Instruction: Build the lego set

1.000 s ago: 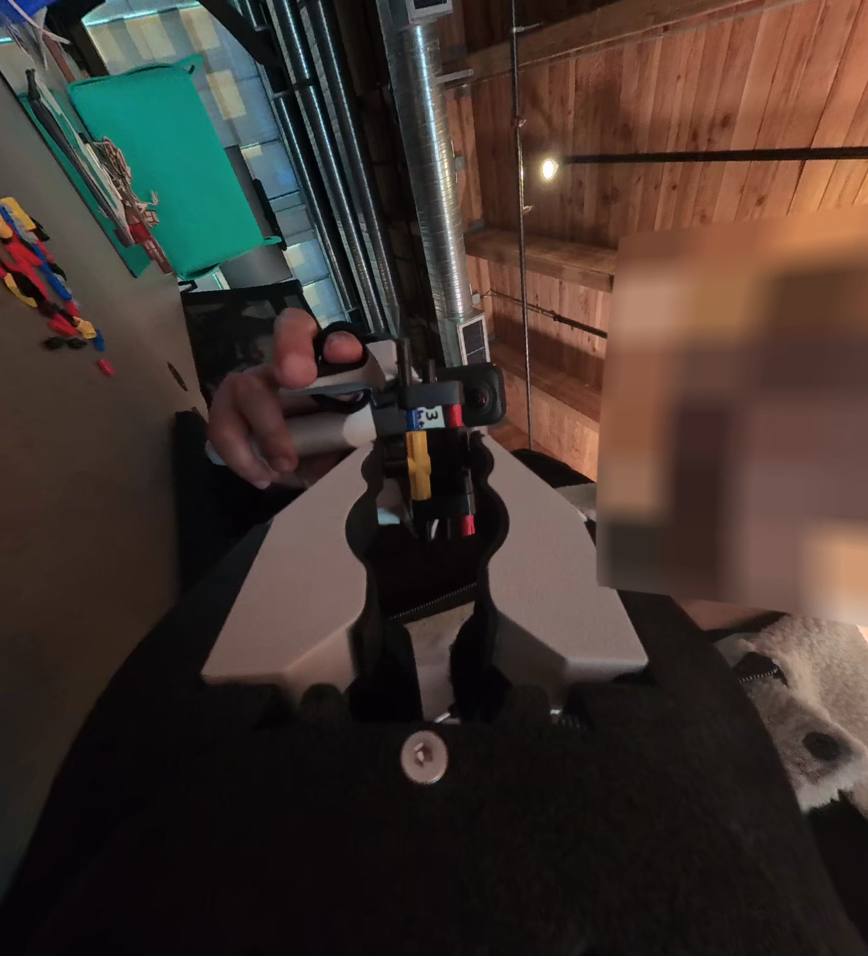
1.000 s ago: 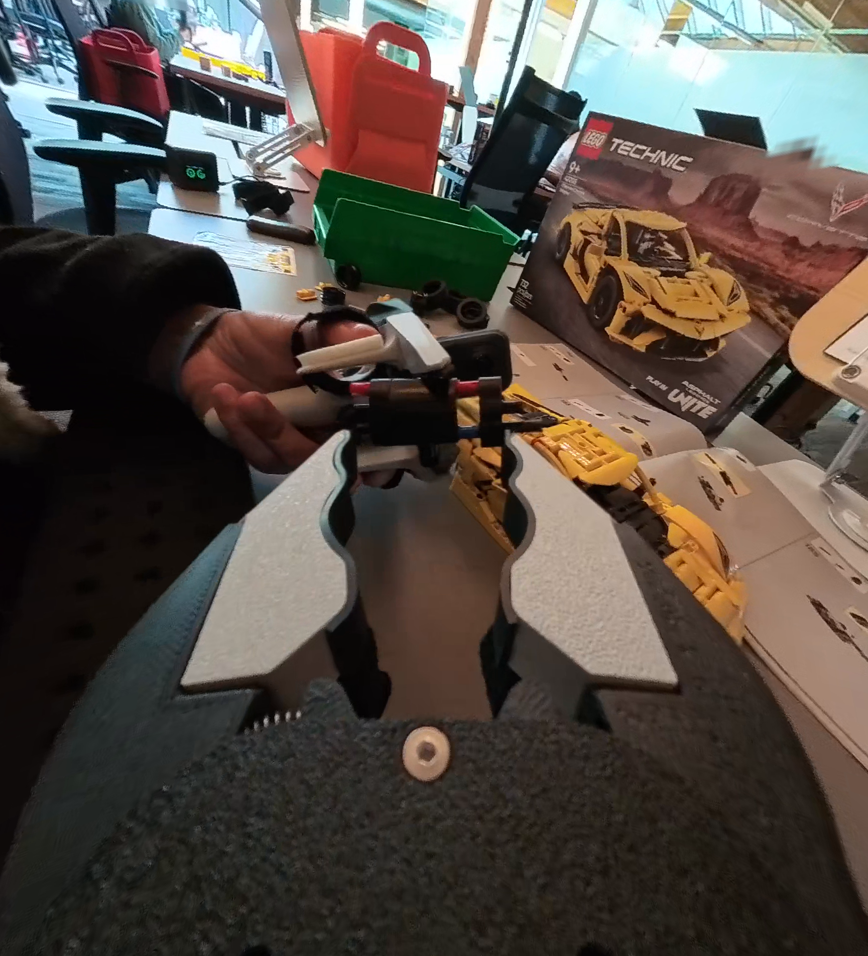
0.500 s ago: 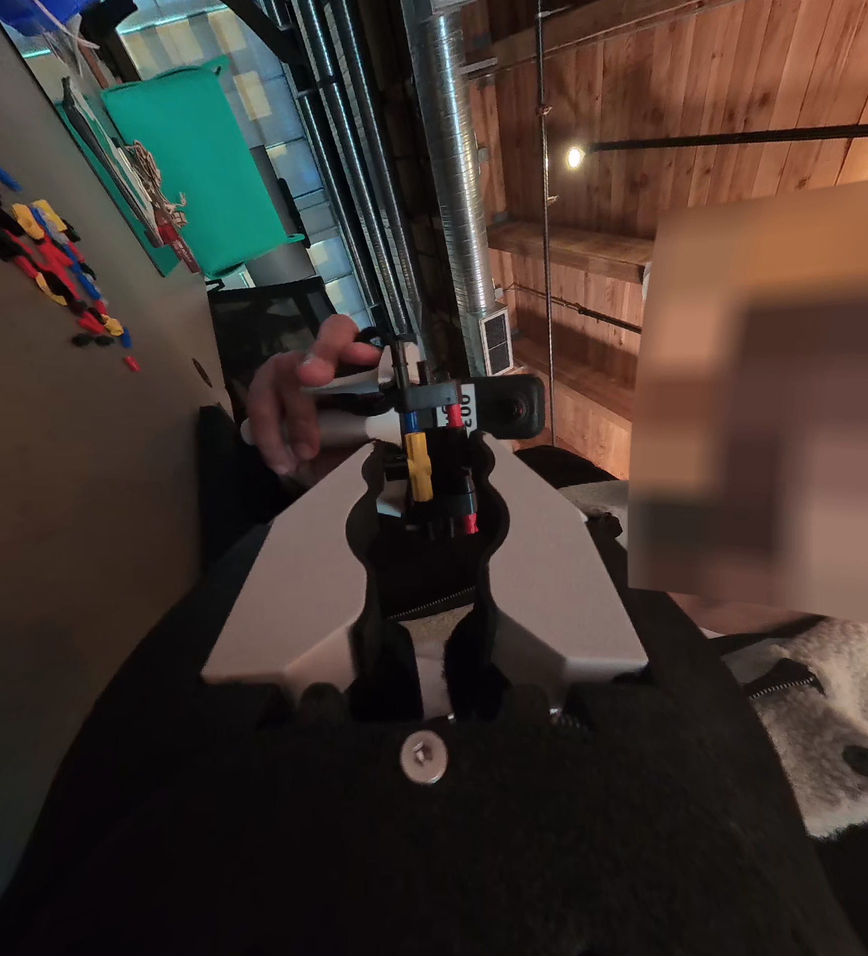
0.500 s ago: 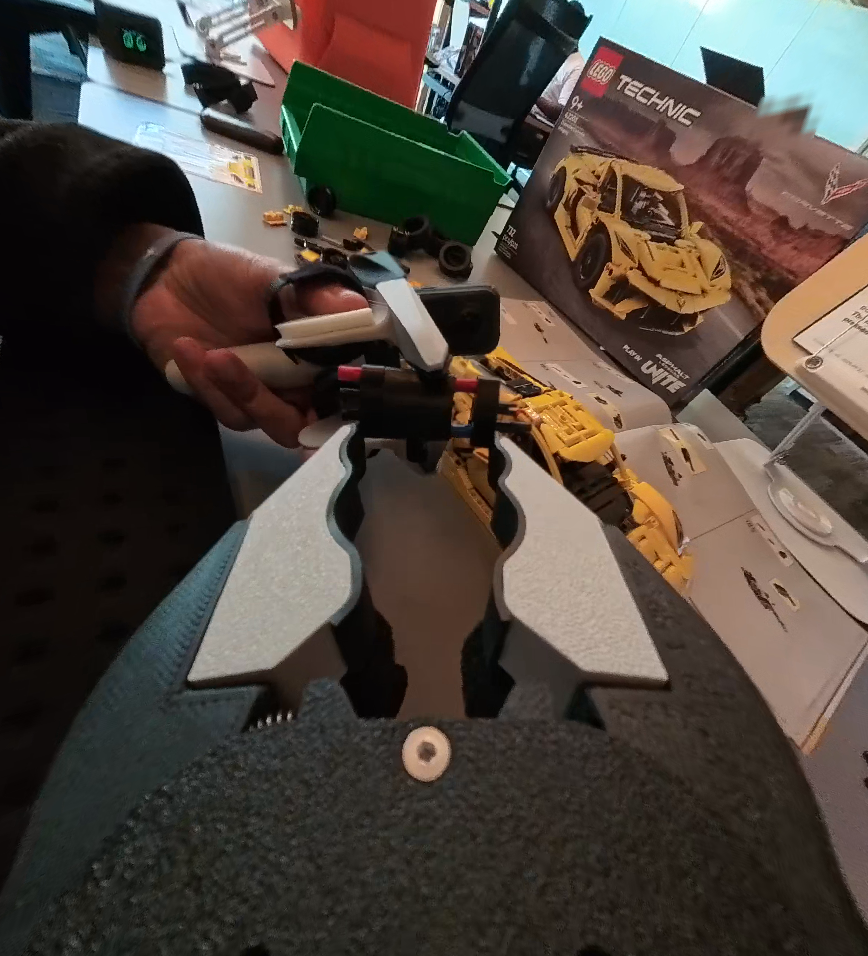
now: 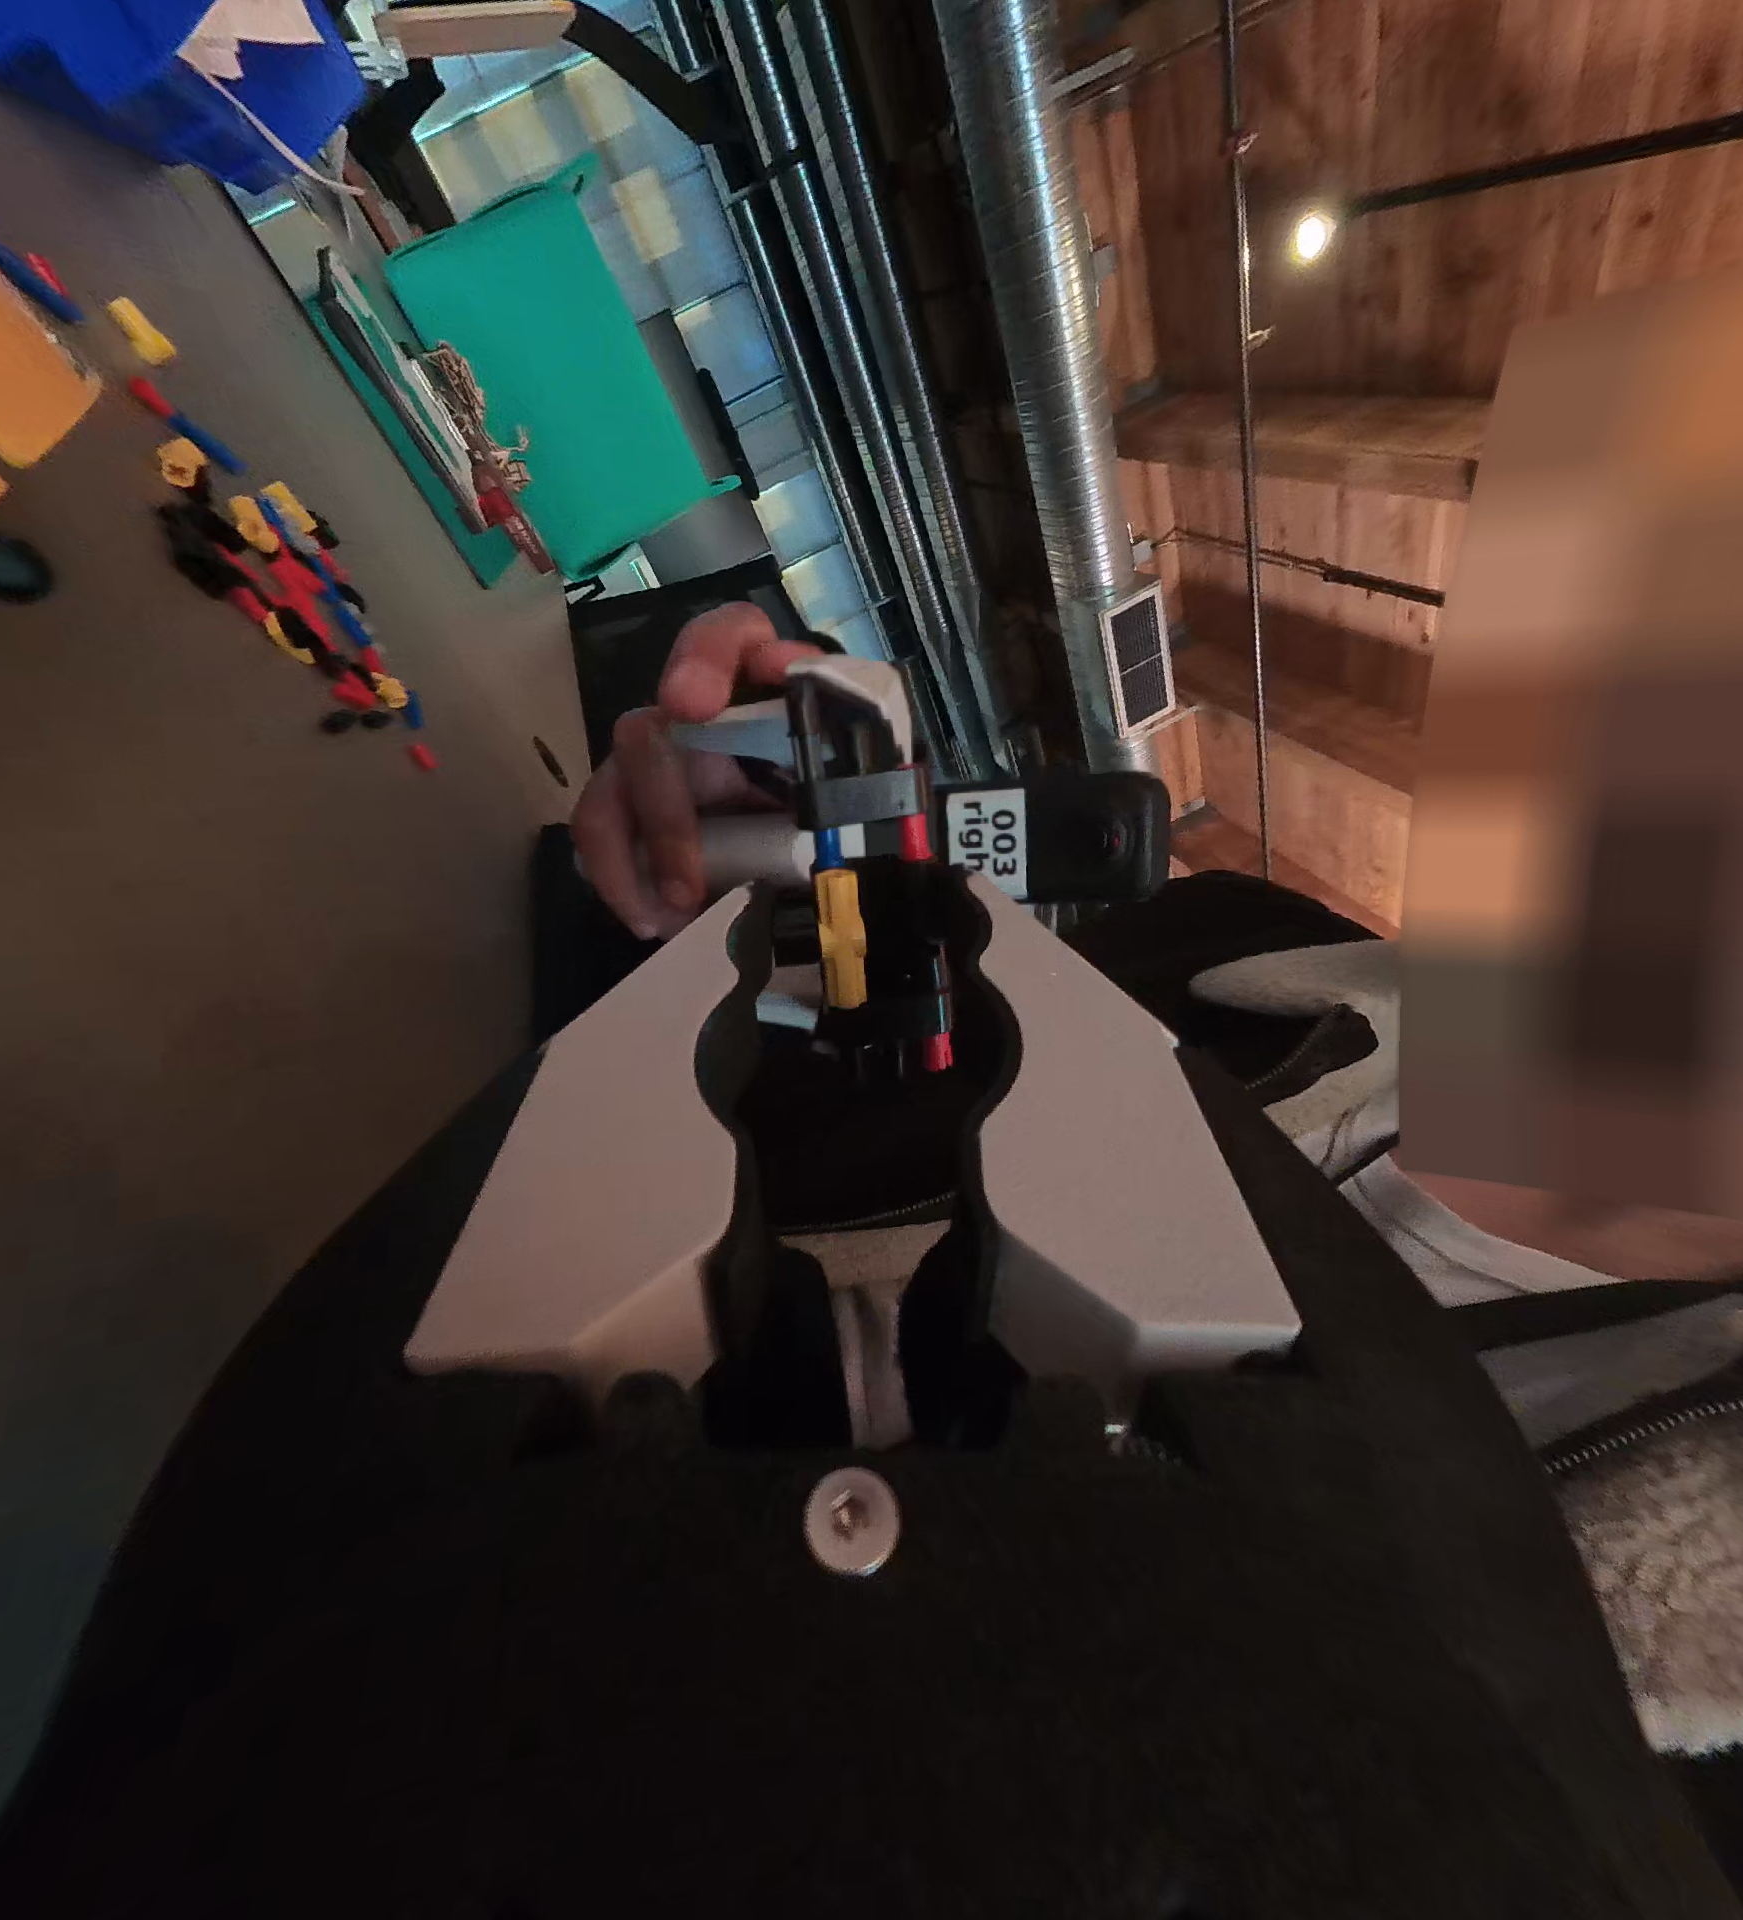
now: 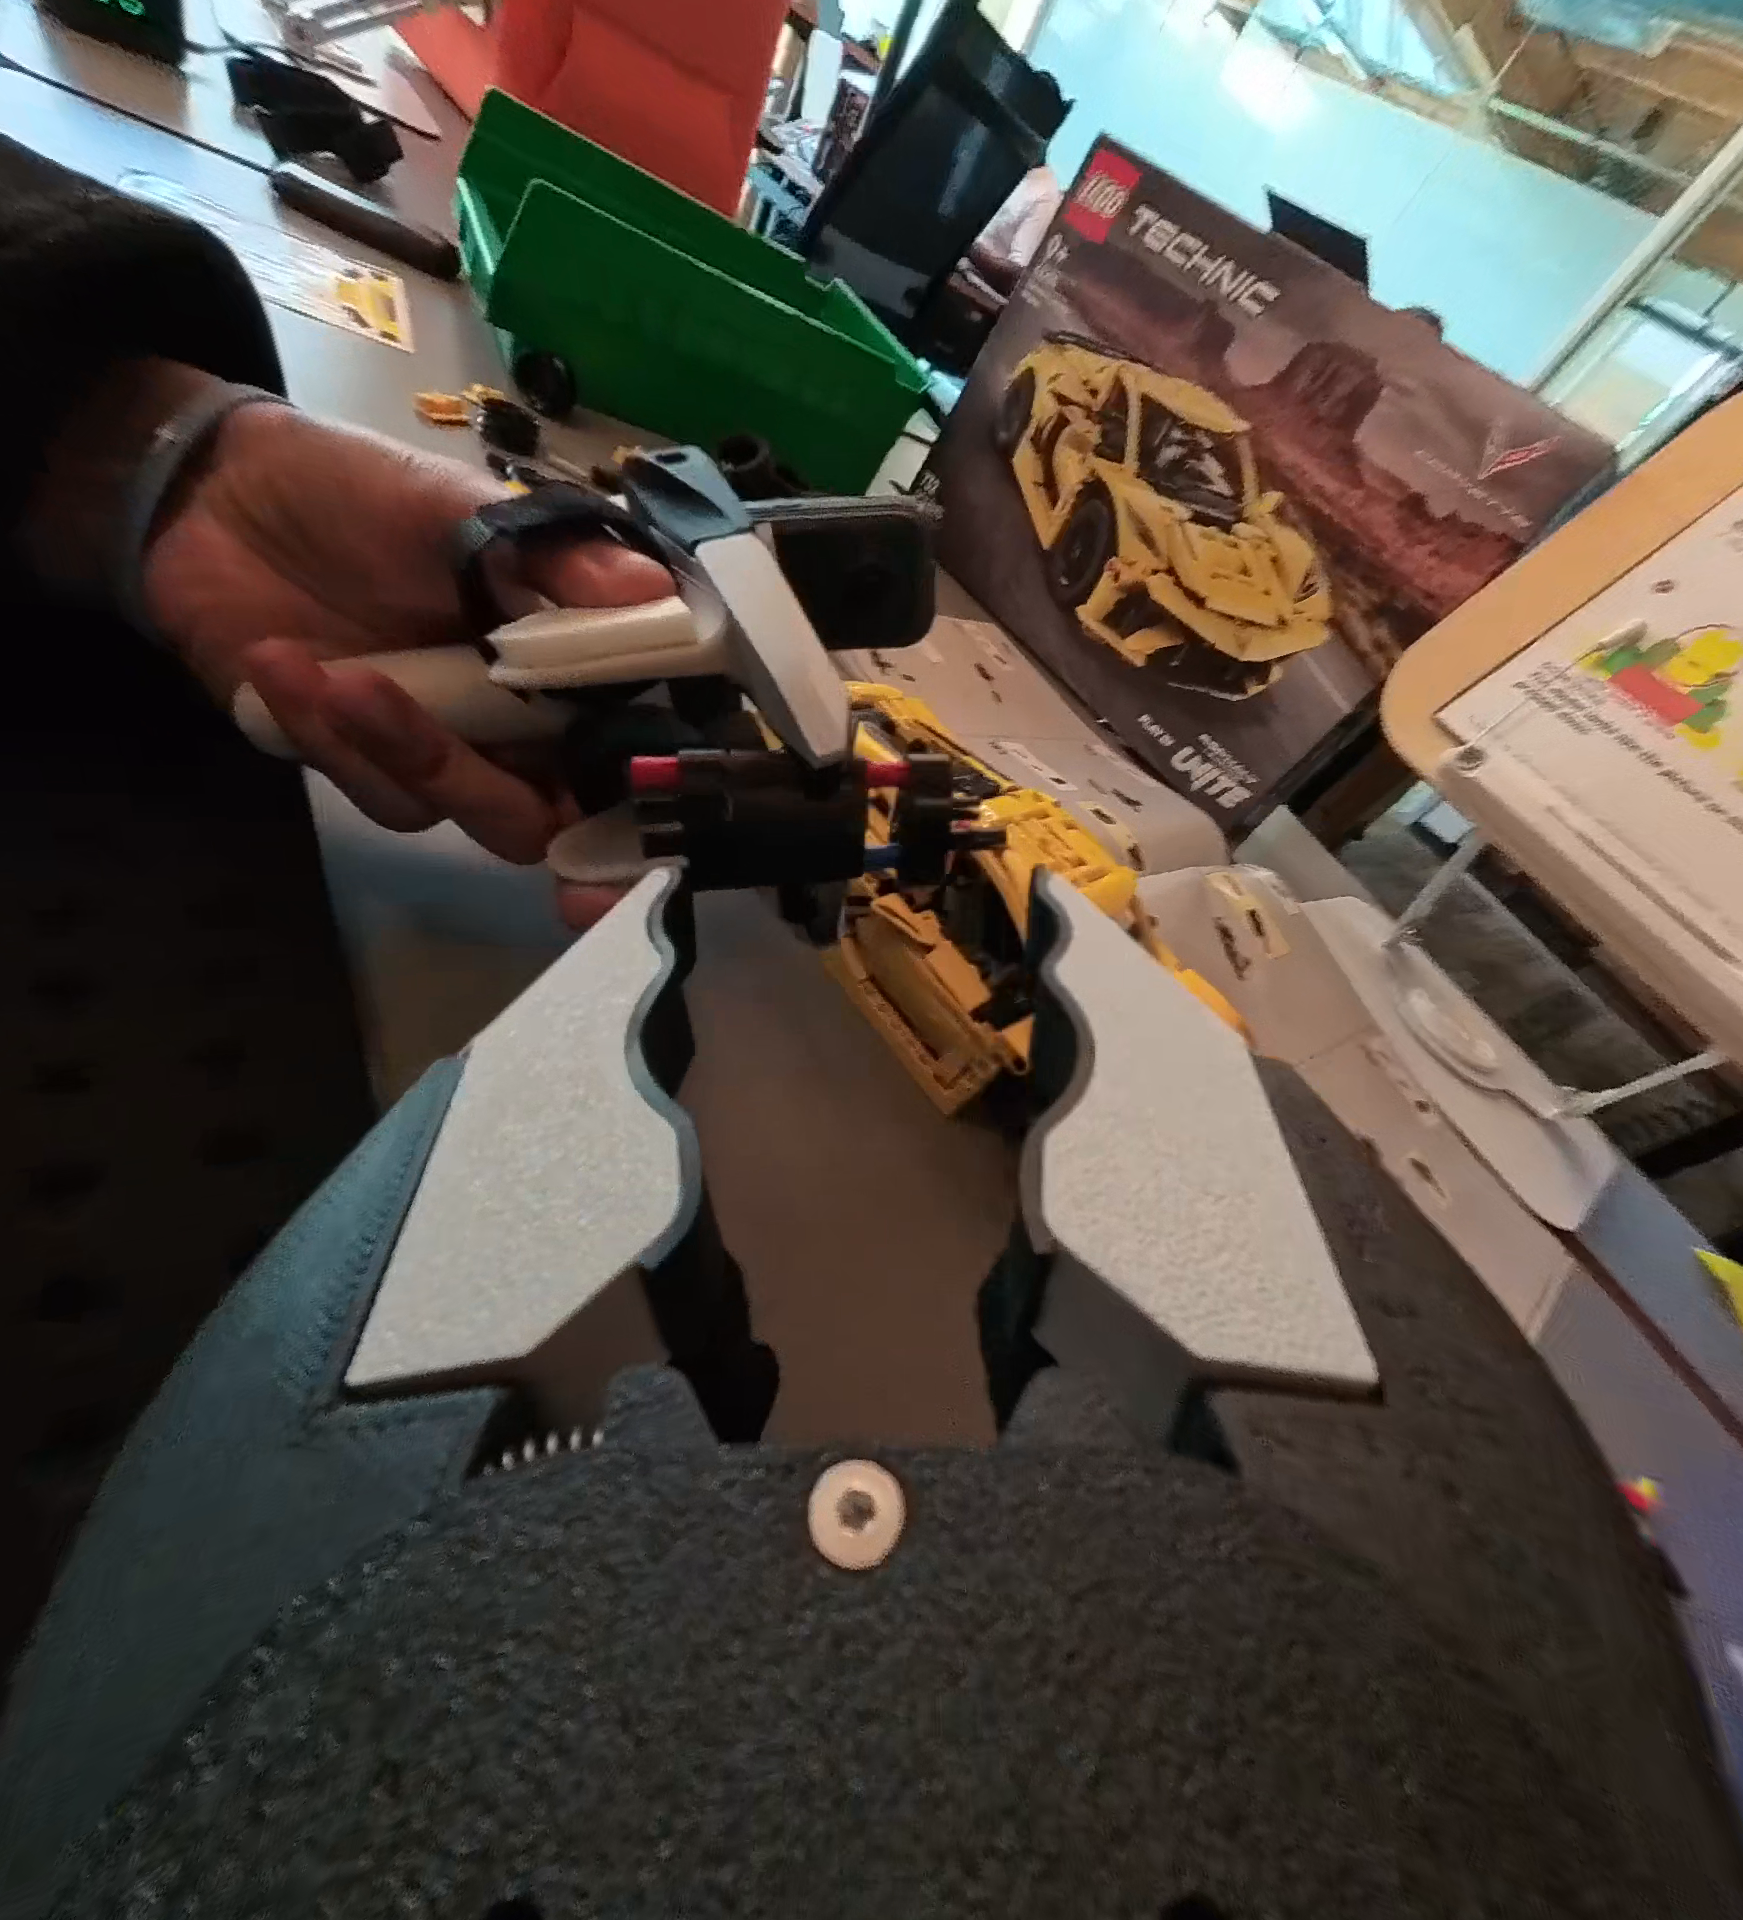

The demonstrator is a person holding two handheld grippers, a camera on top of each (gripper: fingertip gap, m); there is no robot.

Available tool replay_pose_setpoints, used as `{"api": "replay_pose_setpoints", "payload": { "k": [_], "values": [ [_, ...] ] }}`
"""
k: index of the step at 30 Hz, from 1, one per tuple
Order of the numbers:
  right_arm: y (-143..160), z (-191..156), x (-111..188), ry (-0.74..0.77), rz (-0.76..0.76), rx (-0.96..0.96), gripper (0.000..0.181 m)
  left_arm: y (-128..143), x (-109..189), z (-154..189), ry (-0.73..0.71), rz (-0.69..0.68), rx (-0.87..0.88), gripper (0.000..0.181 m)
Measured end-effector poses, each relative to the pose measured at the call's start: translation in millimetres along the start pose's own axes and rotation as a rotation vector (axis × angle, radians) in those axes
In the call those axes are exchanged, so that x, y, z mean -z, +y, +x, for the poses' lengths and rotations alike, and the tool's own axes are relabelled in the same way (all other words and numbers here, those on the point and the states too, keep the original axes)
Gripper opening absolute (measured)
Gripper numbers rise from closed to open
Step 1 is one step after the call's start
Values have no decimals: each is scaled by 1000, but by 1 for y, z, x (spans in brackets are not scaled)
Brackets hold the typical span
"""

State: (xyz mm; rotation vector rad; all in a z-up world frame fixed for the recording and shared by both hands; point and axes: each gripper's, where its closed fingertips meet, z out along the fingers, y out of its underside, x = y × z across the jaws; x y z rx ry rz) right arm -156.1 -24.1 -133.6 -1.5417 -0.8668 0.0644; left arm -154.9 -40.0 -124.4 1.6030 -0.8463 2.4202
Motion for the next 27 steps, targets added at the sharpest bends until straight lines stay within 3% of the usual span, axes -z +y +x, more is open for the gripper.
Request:
{"api": "replay_pose_setpoints", "payload": {
  "k": [4, 13, 25, 27],
  "values": [
    [-17, -8, 4, -23, 83, 24, 56, 4, -3, -2, -17, -31, -15, 33],
    [-12, -18, 2, -105, 110, 9, 51, 13, -7, -2, 2, -71, 16, 33],
    [1, -19, -6, -69, -3, 40, 49, 8, -3, -15, -43, -34, 66, 31],
    [-6, -16, -5, -47, 40, 45, 49, 5, -3, -9, -24, -22, 39, 31]
  ]
}}
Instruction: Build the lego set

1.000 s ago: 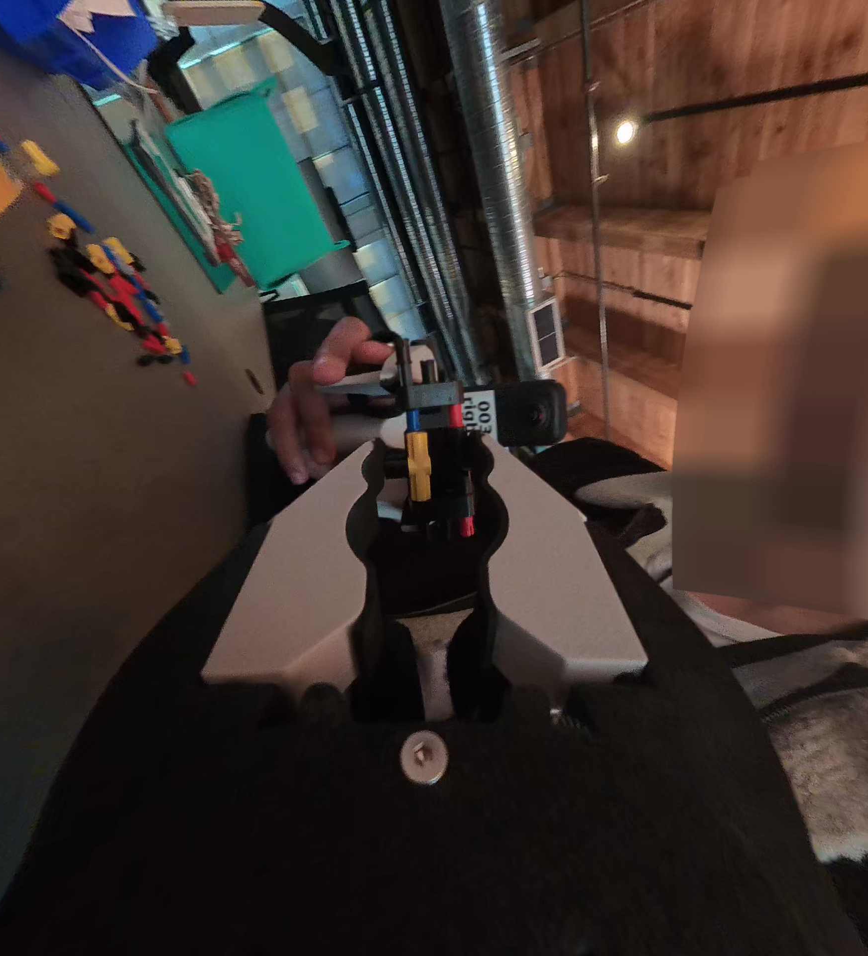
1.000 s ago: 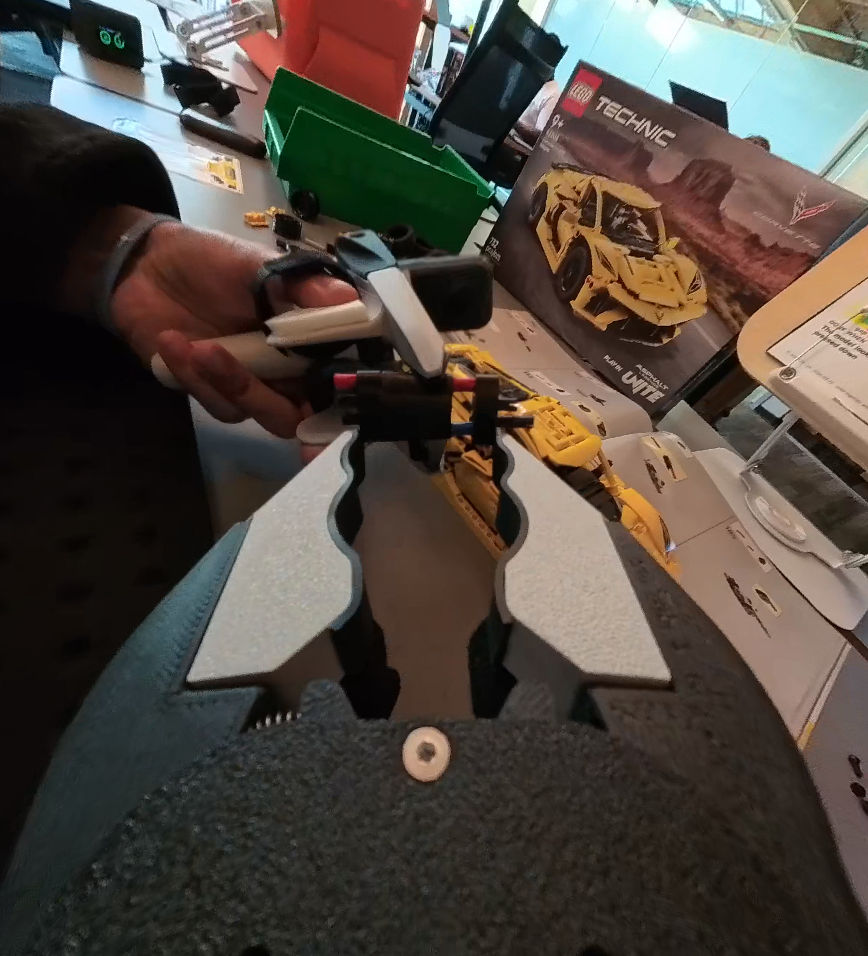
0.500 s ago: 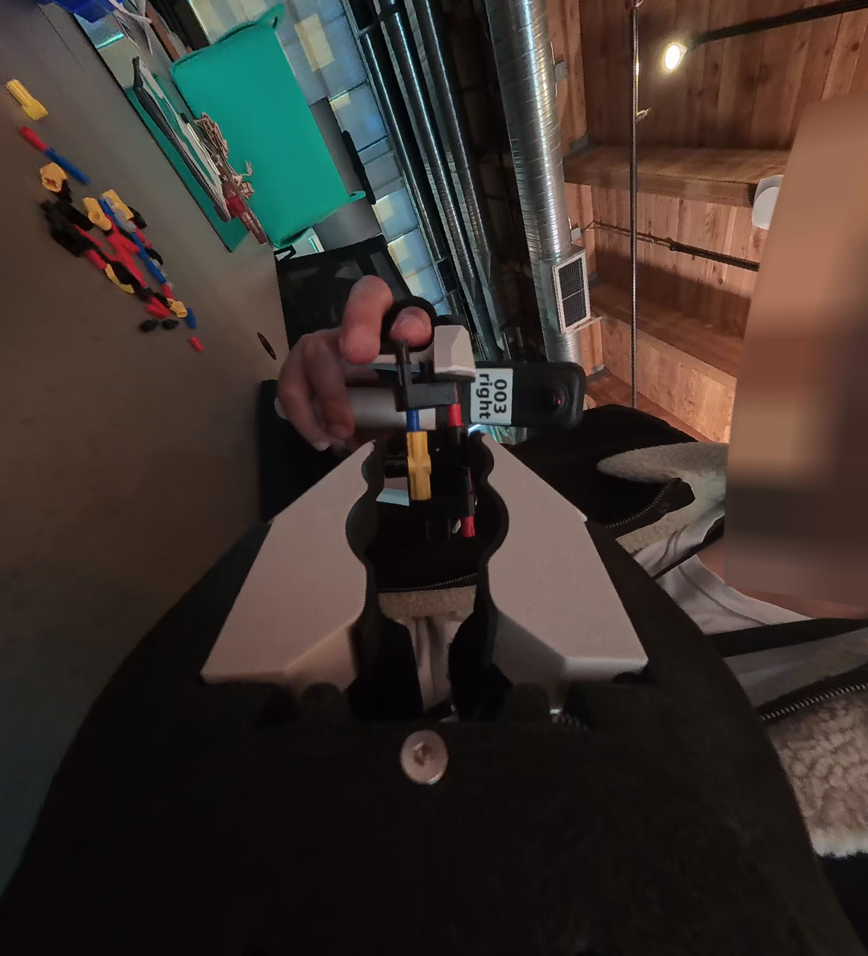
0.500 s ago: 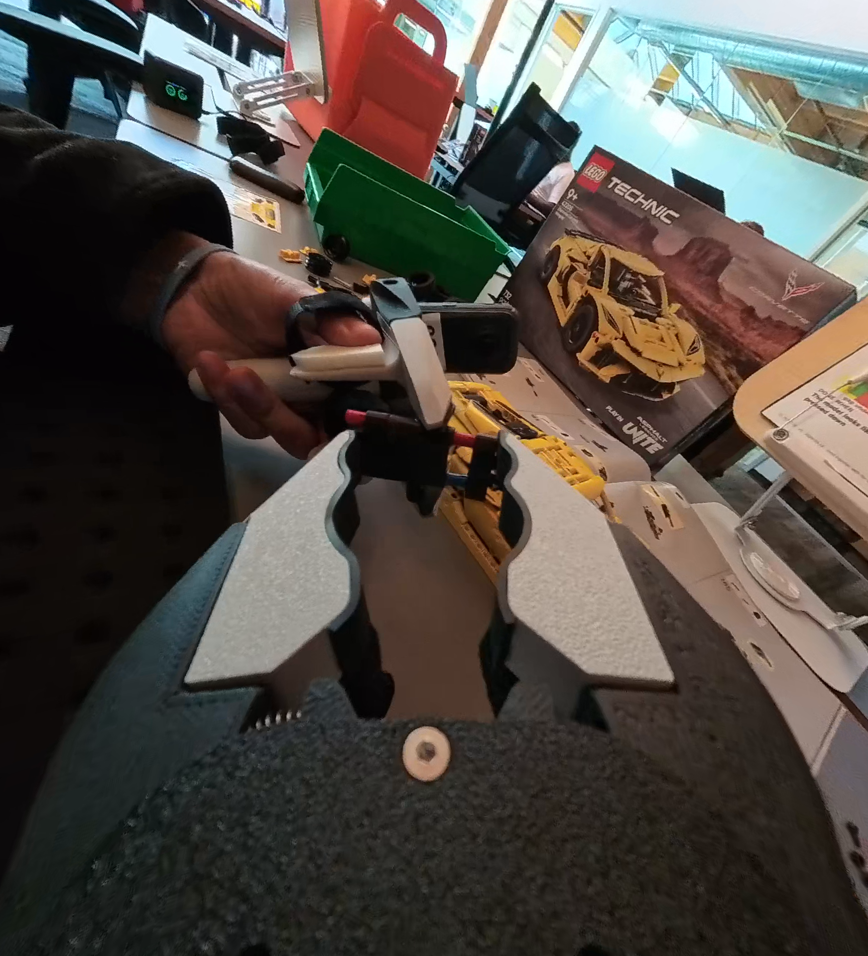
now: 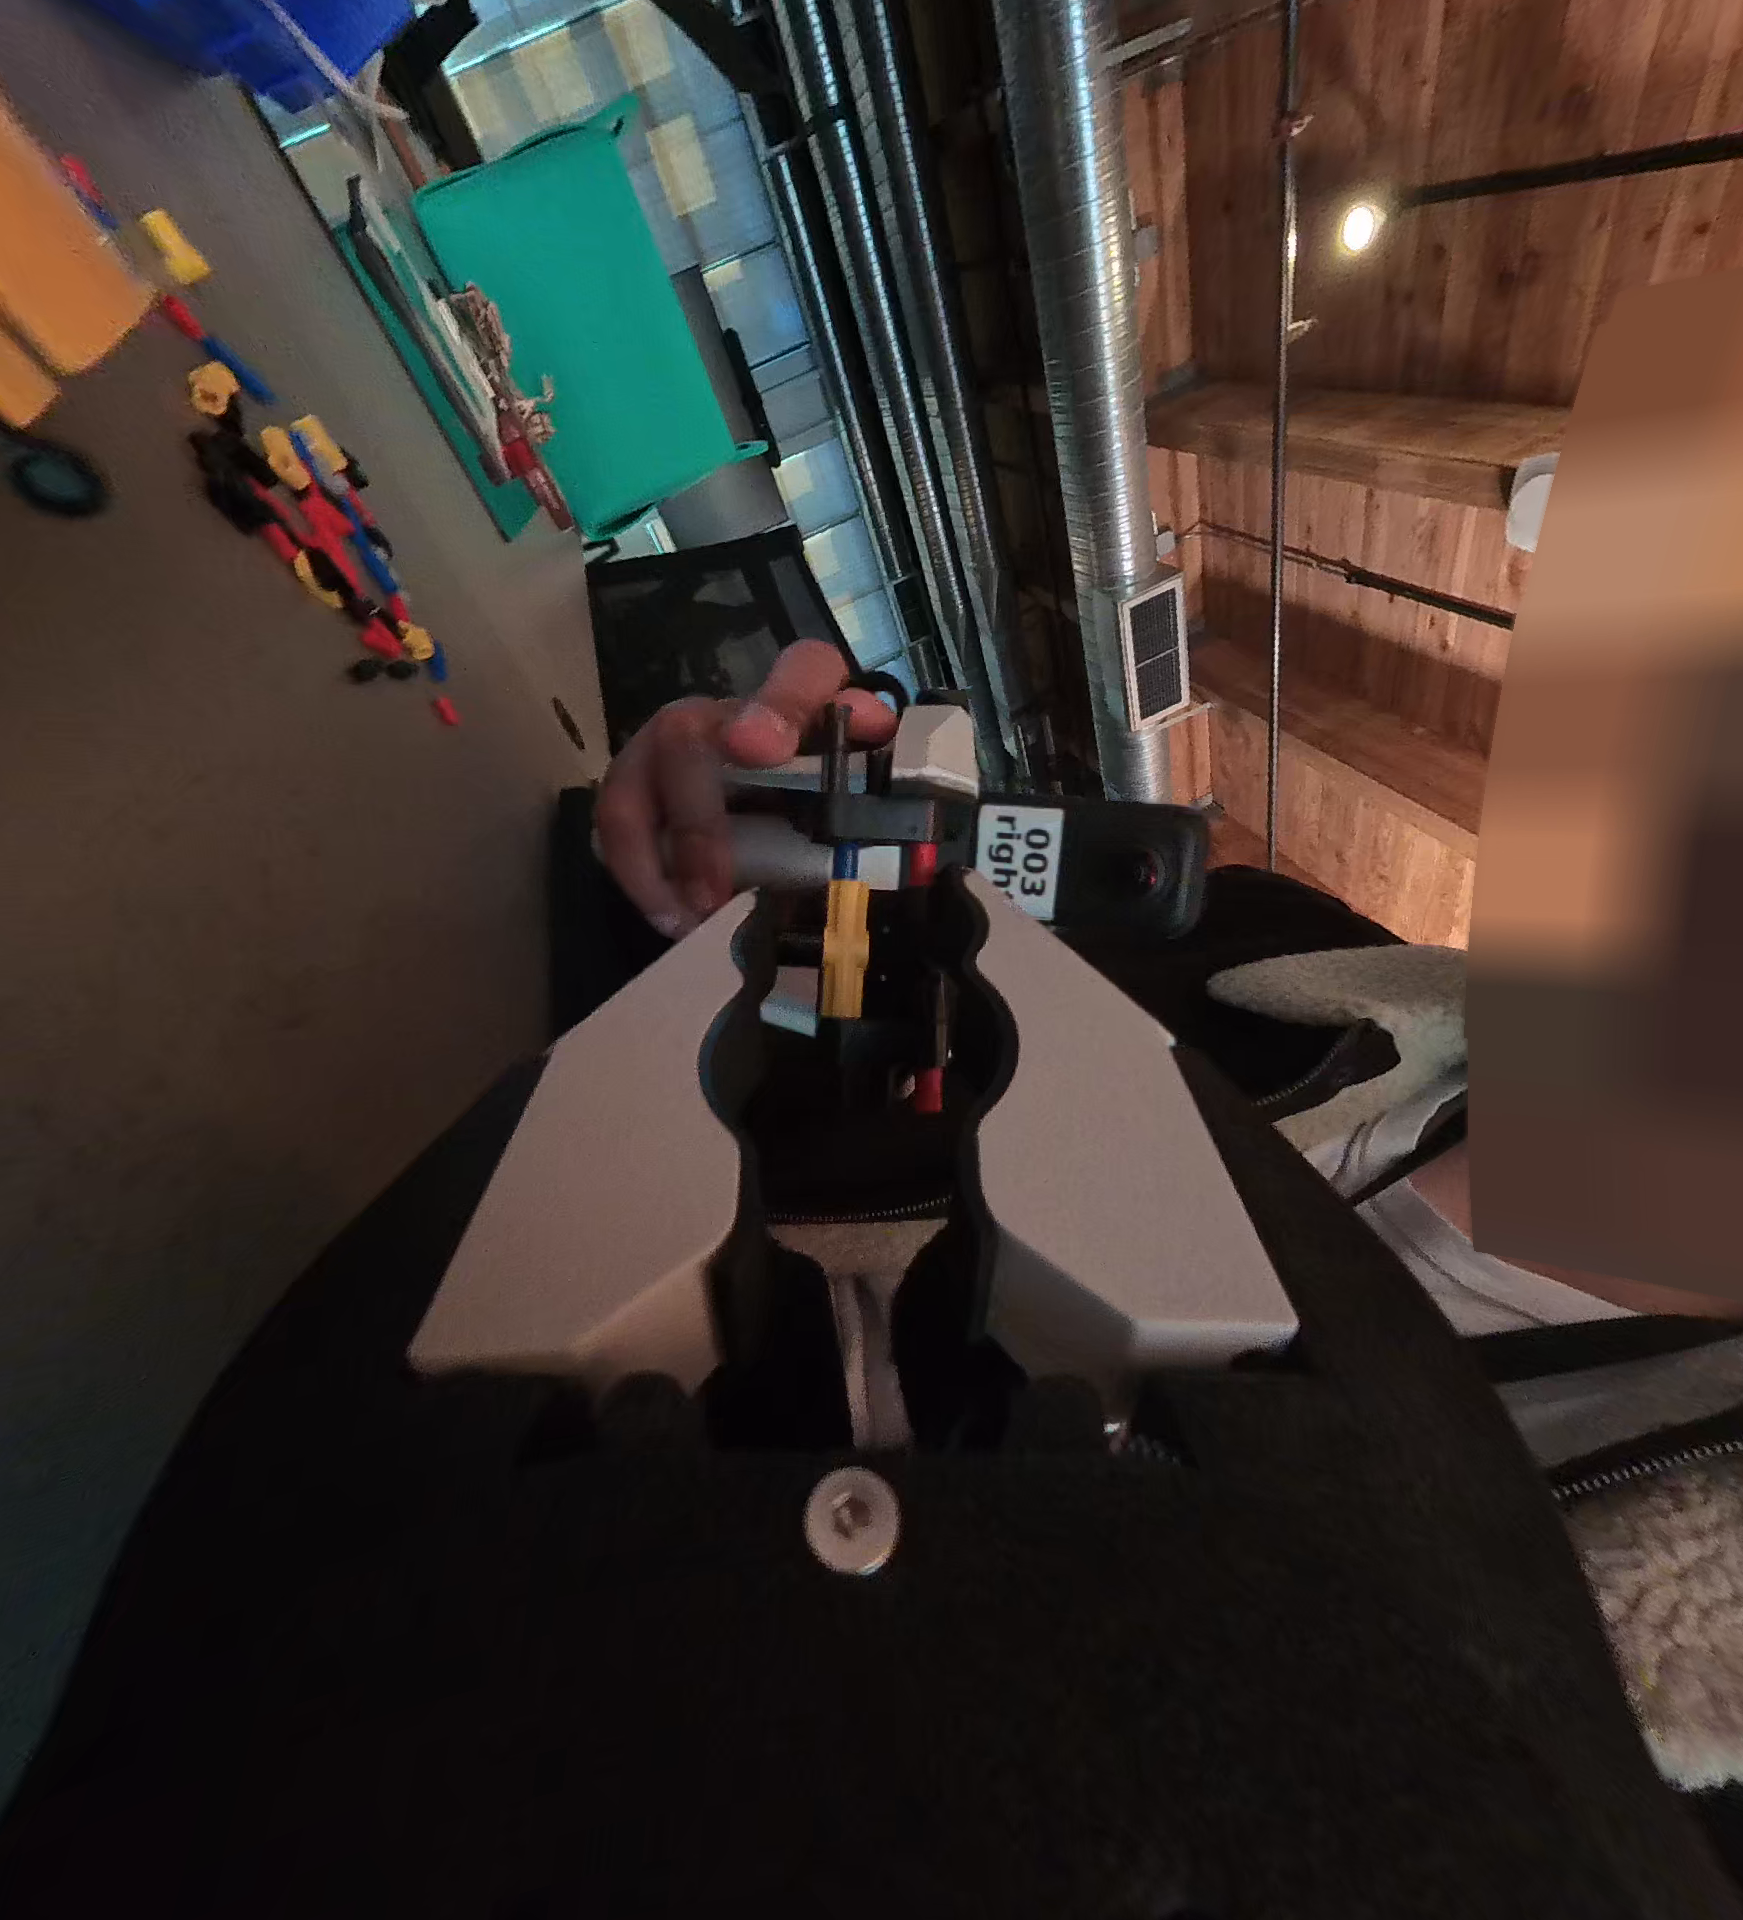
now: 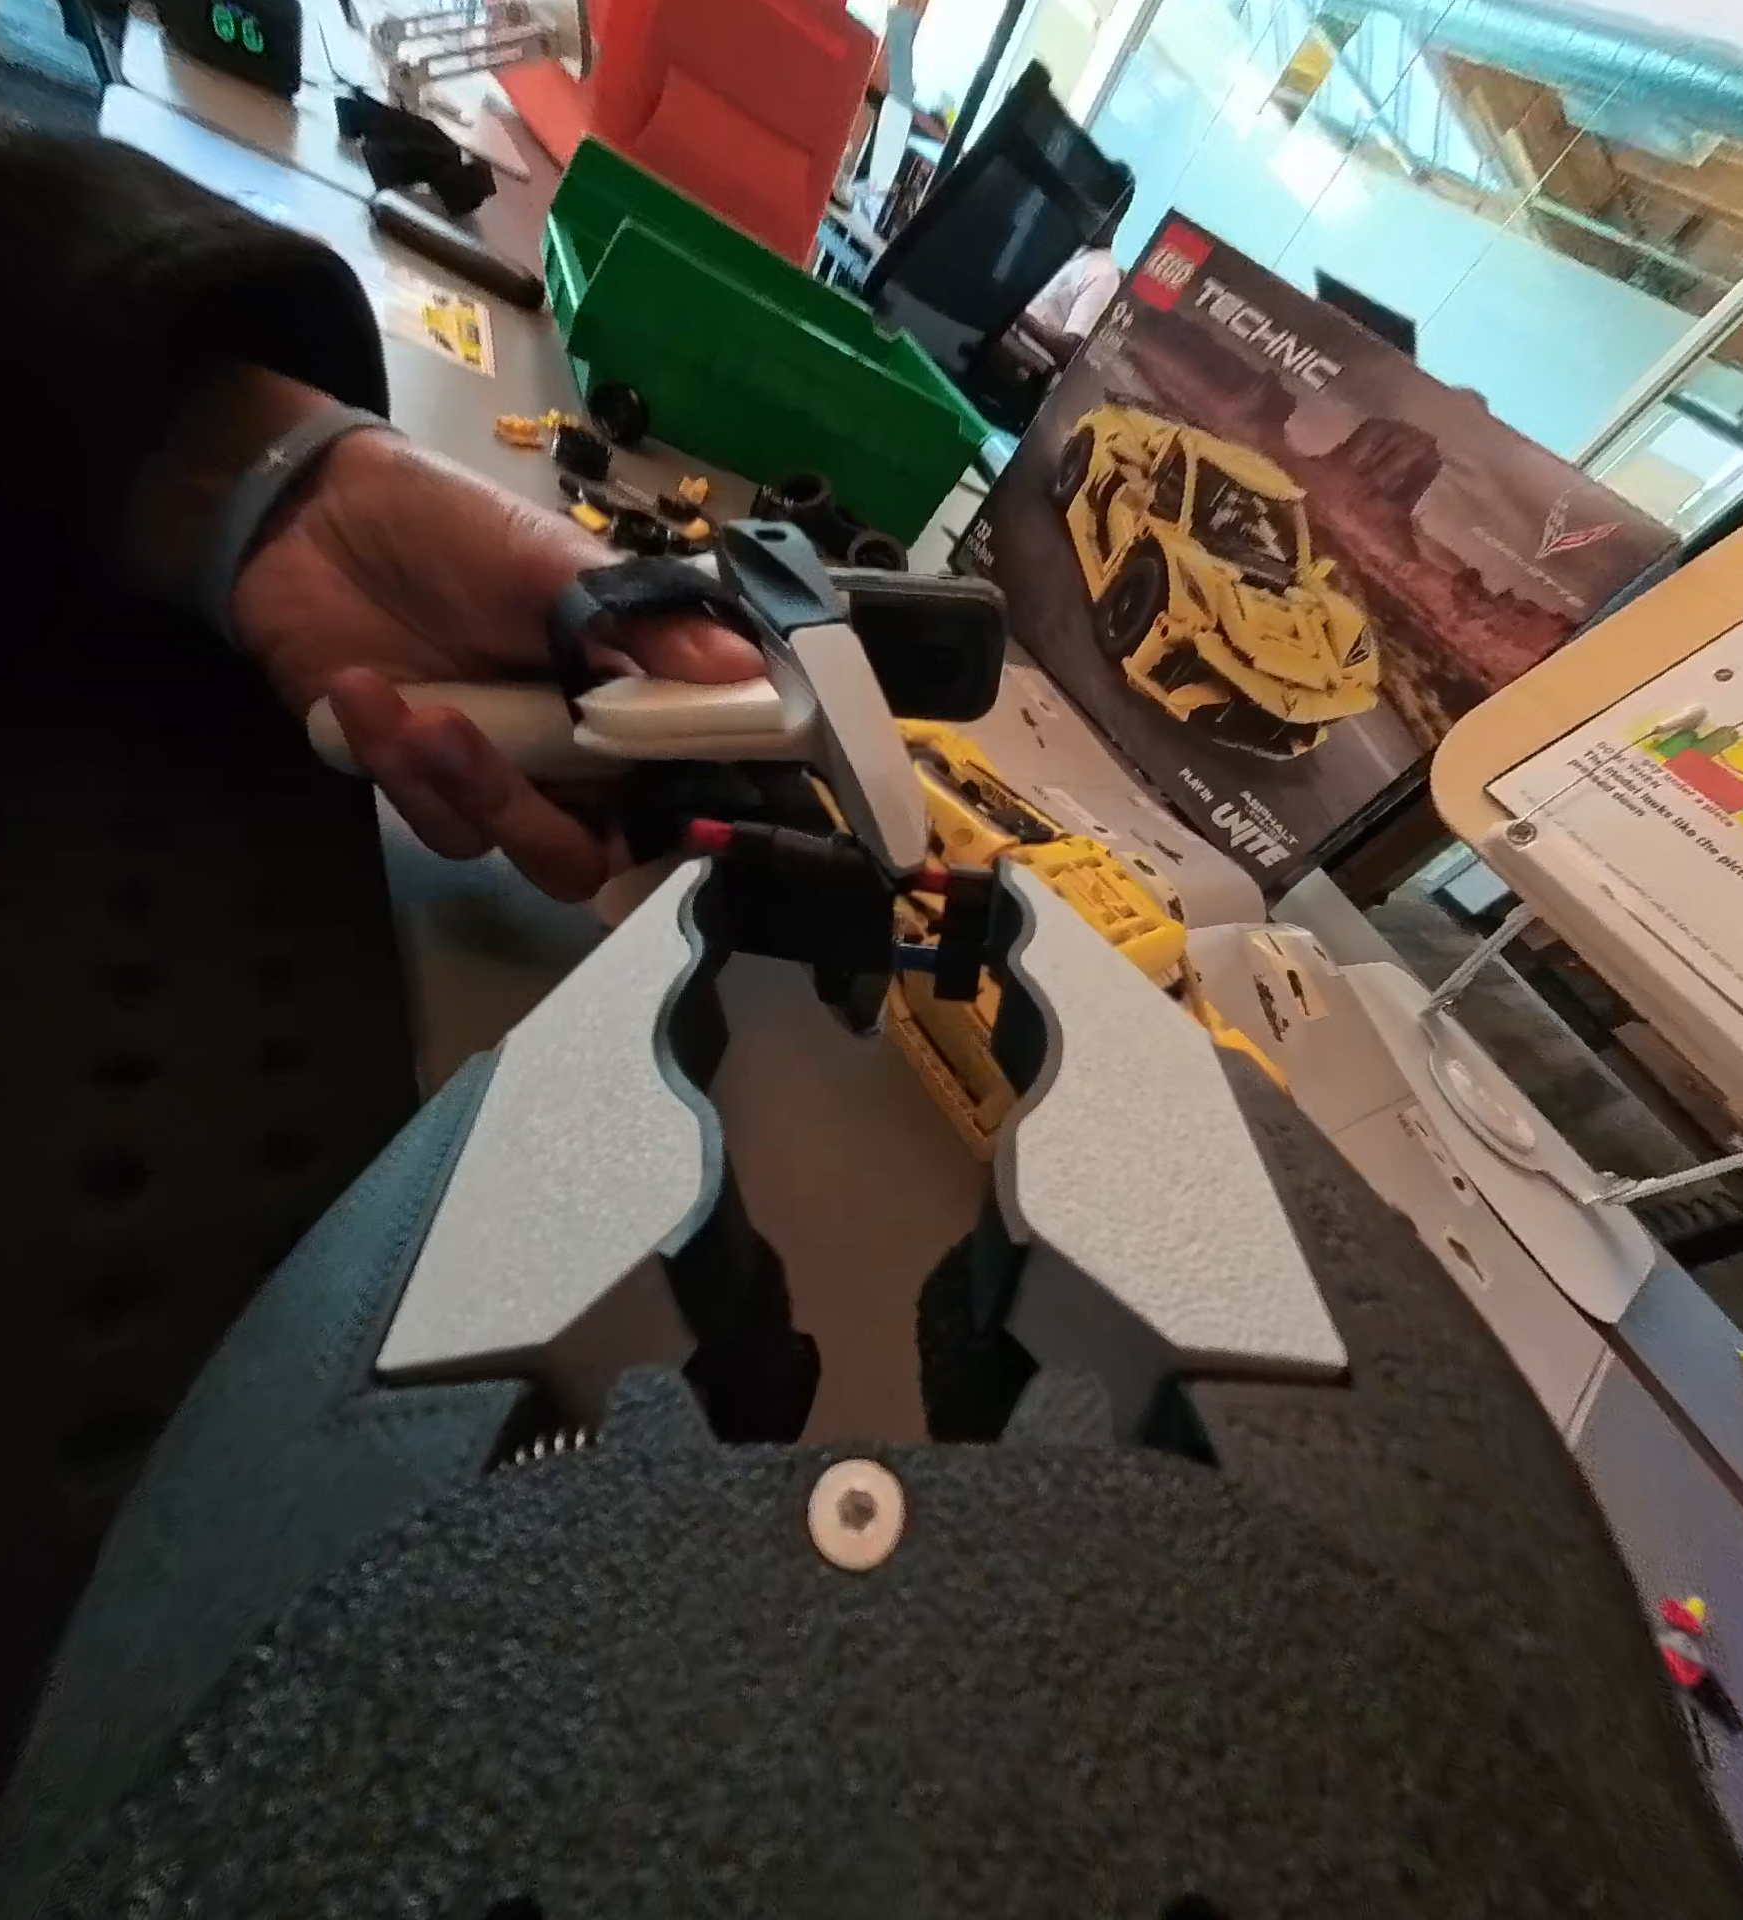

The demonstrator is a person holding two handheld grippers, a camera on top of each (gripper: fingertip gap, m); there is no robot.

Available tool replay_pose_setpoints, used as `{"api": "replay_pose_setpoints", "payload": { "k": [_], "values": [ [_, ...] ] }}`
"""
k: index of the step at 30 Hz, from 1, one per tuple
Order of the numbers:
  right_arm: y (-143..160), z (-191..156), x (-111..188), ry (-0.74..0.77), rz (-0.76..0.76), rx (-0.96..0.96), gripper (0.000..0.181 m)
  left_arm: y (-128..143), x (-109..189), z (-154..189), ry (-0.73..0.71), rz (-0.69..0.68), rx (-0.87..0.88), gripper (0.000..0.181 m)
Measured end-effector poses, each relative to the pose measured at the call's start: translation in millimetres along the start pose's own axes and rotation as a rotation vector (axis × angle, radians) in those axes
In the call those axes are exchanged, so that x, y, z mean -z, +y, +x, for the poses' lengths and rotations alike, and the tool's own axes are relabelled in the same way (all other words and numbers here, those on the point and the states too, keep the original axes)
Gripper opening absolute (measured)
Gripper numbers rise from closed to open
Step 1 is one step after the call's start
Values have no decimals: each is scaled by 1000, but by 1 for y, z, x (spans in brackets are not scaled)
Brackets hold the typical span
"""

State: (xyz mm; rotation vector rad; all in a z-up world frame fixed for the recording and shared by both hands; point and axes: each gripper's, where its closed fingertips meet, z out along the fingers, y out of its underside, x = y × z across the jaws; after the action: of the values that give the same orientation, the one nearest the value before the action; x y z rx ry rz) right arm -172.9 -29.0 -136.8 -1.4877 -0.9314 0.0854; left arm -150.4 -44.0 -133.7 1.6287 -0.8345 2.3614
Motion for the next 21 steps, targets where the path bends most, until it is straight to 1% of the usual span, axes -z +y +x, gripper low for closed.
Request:
{"api": "replay_pose_setpoints", "payload": {
  "k": [3, 5, 7, 10, 14, 15, 16, 19, 21],
  "values": [
    [-2, 1, 1, -17, 11, -40, 49, -1, 0, 3, 5, 5, -12, 31],
    [-10, 0, 4, -27, 60, -35, 49, 1, -2, 10, 36, -1, -39, 31],
    [-13, -1, 6, -30, 83, -30, 49, -3, -2, 13, 43, 20, -64, 32],
    [-6, -4, 4, -38, 46, -8, 50, -13, 5, 9, 22, 72, -66, 35],
    [-10, -15, 2, -77, 58, -2, 50, -8, 1, 9, 4, 36, -104, 38],
    [-9, -15, 2, -71, 55, 10, 49, -6, 1, 11, 20, 30, -93, 35],
    [-9, -17, 3, -79, 56, 11, 50, -5, 0, 13, 39, 23, -85, 28],
    [-19, -16, 6, -93, 121, -38, 49, -1, -3, 19, 72, 6, -93, 26],
    [-20, -16, 7, -113, 129, -64, 50, 0, -3, 18, 48, 6, -111, 25]
  ]
}}
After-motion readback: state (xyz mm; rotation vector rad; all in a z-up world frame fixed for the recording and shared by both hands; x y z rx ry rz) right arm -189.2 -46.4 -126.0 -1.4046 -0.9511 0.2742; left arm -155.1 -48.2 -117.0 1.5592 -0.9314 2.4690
